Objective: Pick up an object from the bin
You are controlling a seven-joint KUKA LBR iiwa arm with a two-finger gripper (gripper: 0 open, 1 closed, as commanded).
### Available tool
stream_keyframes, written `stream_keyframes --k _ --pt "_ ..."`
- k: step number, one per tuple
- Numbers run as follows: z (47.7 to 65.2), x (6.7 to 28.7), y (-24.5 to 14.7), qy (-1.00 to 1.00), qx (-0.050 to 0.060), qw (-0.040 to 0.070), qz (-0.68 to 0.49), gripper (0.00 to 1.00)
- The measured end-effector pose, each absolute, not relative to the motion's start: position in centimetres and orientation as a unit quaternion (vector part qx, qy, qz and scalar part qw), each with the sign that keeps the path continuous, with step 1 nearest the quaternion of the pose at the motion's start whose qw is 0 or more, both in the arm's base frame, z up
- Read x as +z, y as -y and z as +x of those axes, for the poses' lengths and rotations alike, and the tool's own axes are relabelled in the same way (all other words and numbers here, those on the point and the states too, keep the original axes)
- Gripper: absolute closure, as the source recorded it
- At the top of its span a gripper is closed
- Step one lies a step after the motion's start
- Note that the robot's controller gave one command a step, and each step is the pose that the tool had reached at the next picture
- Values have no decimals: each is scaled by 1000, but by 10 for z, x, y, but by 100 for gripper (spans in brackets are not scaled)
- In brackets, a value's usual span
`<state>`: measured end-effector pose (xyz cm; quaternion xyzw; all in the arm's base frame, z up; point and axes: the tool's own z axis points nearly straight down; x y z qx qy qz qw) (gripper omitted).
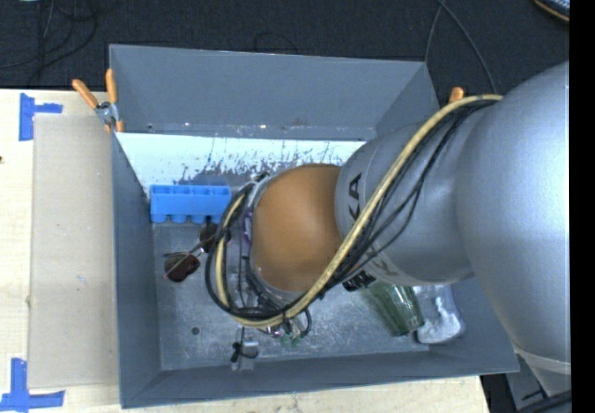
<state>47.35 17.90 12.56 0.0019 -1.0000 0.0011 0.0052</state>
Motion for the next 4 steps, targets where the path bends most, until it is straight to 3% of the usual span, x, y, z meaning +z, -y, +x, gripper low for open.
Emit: stream_keyframes --k 1,2,3,4 --pt "475 130 -178 1000 0 2 -1 0" --pt "525 81 -220 995 0 0 100 0" --pt "595 135 -226 995 -1 -4 101 0" --pt "623 98 -217 980 0 9 200 0"
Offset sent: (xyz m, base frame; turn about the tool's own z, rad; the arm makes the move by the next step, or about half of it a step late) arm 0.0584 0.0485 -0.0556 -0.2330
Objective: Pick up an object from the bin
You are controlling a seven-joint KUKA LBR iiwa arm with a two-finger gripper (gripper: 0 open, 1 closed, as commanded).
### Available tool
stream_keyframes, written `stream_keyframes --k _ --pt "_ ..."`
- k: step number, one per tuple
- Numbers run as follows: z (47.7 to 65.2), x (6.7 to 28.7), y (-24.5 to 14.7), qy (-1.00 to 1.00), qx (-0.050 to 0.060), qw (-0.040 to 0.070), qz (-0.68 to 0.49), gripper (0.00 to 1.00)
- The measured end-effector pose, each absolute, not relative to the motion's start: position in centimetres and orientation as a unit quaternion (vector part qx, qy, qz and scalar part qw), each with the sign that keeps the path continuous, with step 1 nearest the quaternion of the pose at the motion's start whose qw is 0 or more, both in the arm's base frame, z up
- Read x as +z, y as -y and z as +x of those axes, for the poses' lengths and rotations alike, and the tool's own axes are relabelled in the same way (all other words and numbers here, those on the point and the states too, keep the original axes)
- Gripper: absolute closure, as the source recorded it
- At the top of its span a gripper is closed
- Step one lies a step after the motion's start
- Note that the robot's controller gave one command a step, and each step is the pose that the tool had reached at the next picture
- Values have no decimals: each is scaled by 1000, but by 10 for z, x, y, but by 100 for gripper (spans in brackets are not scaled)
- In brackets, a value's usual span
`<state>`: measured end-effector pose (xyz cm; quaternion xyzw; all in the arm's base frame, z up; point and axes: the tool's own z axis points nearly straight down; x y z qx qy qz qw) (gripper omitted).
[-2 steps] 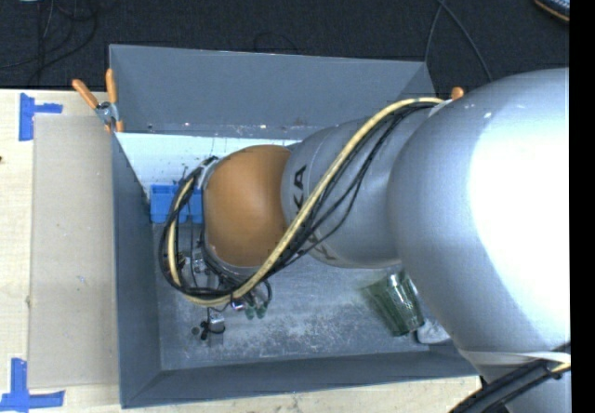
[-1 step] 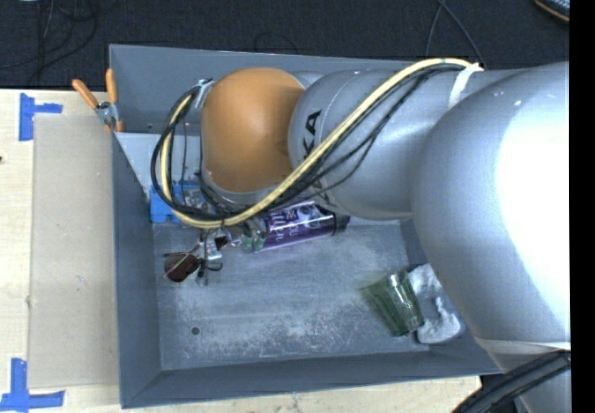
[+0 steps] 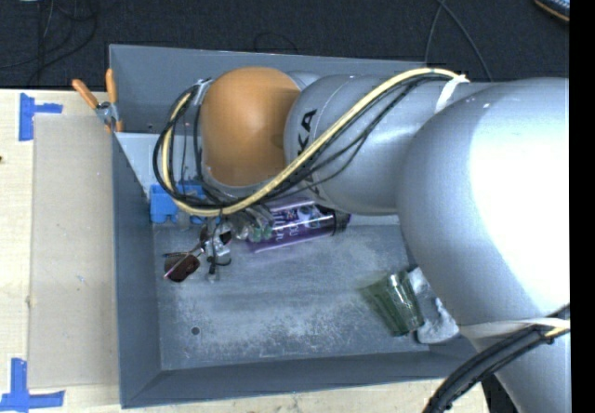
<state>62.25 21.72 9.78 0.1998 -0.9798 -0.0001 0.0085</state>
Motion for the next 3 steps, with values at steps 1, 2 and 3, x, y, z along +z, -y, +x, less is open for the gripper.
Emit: stream_keyframes --k 1,2,3 --pt "611 73 -235 969 -1 1 246 0" --pt "612 68 -239 942 -2 6 335 100" --pt "613 69 -238 940 -2 7 342 100"
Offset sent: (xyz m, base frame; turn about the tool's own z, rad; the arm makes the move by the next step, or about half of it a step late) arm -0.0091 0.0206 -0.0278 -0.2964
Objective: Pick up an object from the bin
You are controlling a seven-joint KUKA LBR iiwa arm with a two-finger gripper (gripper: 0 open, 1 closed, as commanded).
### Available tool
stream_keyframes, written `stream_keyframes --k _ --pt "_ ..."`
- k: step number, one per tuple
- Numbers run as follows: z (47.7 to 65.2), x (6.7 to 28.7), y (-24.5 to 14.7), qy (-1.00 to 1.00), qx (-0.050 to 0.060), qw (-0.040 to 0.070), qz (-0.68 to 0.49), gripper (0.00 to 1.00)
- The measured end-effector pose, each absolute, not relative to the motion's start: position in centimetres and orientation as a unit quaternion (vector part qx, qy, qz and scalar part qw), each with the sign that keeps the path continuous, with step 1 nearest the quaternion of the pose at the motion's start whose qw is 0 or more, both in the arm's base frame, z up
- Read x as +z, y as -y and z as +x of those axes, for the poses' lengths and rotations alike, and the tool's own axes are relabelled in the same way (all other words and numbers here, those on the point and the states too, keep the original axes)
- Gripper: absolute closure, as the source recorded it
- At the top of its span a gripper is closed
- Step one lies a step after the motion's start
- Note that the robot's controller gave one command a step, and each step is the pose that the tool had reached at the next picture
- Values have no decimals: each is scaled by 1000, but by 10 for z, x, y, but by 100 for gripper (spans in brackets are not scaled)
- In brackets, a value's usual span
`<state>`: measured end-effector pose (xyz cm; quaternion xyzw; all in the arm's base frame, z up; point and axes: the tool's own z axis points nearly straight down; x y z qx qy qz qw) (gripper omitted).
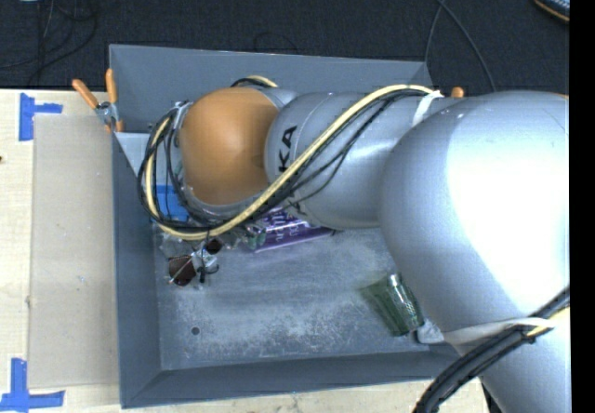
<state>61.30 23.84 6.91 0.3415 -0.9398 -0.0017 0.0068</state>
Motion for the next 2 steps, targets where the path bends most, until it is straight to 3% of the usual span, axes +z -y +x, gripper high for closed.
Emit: stream_keyframes --k 1,2 --pt "612 78 -238 940 -2 8 341 100" --pt "612 104 -239 940 -2 9 340 100"
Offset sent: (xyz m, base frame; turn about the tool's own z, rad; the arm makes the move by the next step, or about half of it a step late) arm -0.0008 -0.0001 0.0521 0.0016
